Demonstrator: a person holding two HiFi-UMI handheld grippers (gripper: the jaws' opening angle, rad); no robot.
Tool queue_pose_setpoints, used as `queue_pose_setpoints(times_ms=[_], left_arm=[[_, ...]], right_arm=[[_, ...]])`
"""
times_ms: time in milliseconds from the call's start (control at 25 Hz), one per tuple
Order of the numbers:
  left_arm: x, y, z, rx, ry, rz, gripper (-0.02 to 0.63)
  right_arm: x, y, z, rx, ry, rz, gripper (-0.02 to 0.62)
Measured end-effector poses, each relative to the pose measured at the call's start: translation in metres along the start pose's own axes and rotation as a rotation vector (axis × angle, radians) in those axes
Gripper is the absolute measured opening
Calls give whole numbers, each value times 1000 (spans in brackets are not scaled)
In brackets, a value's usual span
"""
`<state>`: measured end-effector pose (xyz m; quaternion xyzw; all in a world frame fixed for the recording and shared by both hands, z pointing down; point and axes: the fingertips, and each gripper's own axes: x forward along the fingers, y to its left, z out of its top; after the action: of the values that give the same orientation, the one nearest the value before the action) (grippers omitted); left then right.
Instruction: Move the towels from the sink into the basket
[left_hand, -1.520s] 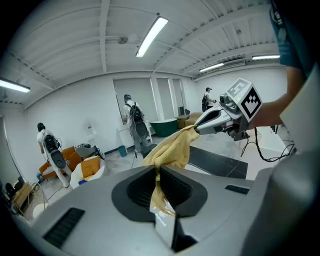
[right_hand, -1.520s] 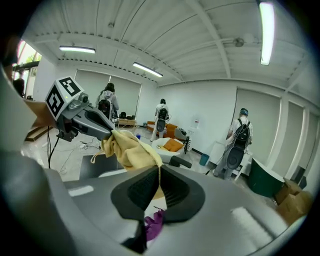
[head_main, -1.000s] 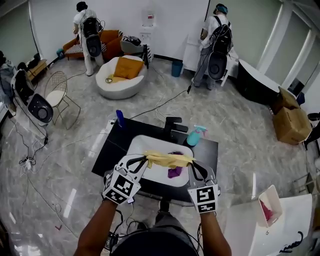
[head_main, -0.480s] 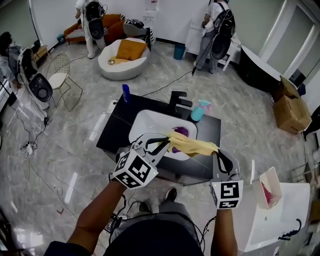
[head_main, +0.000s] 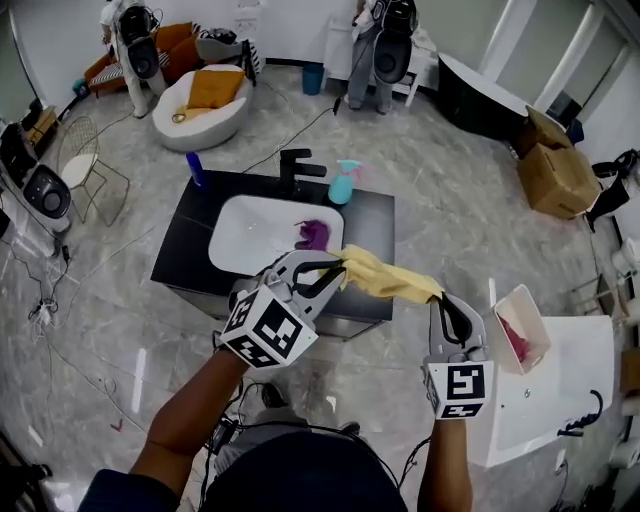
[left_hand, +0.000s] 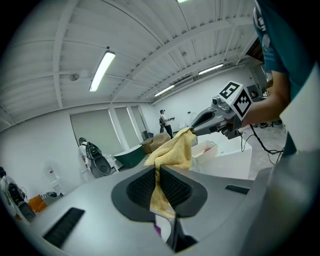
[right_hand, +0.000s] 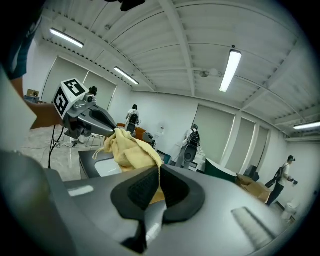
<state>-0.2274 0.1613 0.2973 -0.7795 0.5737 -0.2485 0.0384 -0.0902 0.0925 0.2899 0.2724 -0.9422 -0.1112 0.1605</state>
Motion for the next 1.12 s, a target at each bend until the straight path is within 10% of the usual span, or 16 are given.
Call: queue_pose_setpoints(times_ms=[680,1120], left_arm=[[184,-260,157,90,-62,-236,32],[240,-349,215,142,-49,-315,32]], right_arm=[[-236,-230,-160,95,62,-222,20],[-313,-303,-212,173,65,-298,20]])
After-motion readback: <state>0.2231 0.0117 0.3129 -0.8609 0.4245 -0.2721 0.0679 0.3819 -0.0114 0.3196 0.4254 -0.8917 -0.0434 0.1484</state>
